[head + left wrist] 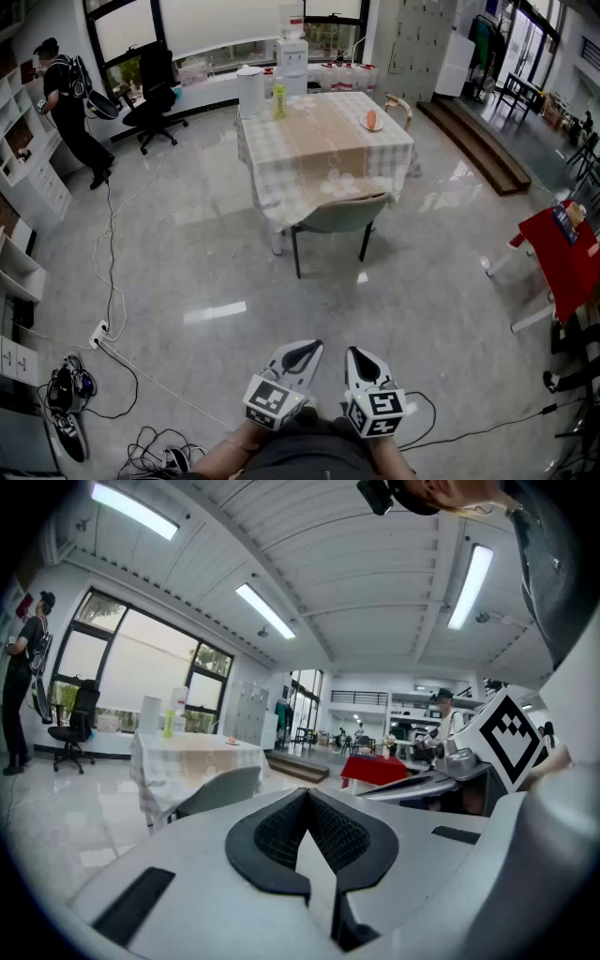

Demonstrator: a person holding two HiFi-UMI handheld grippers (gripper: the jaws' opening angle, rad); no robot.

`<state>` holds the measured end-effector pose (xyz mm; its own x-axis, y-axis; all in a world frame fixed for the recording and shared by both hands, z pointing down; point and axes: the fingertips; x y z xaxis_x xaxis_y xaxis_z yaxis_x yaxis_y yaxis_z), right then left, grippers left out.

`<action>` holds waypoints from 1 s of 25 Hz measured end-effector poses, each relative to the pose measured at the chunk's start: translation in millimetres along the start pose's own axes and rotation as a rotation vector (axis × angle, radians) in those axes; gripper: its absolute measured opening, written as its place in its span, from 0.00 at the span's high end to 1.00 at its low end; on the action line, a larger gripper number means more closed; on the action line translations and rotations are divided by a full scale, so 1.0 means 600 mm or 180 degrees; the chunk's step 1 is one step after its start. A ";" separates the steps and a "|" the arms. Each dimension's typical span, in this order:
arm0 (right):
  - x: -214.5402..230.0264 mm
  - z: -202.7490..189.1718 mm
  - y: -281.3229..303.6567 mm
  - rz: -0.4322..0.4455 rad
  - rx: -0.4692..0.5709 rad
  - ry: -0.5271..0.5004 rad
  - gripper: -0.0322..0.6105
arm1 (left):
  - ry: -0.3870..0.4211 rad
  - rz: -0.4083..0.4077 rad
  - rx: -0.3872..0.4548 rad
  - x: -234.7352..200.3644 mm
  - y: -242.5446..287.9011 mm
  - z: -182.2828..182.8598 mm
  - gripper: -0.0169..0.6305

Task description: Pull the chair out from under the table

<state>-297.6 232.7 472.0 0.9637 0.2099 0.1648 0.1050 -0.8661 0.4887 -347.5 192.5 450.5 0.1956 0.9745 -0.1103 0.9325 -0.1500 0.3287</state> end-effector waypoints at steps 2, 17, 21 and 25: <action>-0.002 0.000 0.003 0.0008 -0.0013 0.0005 0.93 | -0.0001 -0.0001 -0.0005 -0.003 0.000 0.000 0.96; -0.007 -0.026 0.009 -0.0035 -0.0055 0.0179 0.93 | -0.0026 -0.0091 -0.0130 -0.002 -0.004 -0.033 0.96; -0.001 -0.030 0.003 -0.0059 -0.0100 0.0183 0.93 | -0.0046 -0.0139 -0.0137 0.005 0.004 -0.029 0.96; 0.011 -0.026 0.001 -0.0111 -0.0105 0.0185 0.93 | -0.0034 -0.0207 -0.0114 0.013 0.010 -0.018 0.96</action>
<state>-294.7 240.5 486.8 0.9437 0.2664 0.1962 0.1292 -0.8427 0.5227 -343.5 200.9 461.6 0.1385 0.9801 -0.1425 0.9319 -0.0802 0.3538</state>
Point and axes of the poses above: the fingertips, and each gripper's own axes: y forward along the fingers, x to its right, z out of its top, and after that the axes turned 8 degrees about -x, right-handed
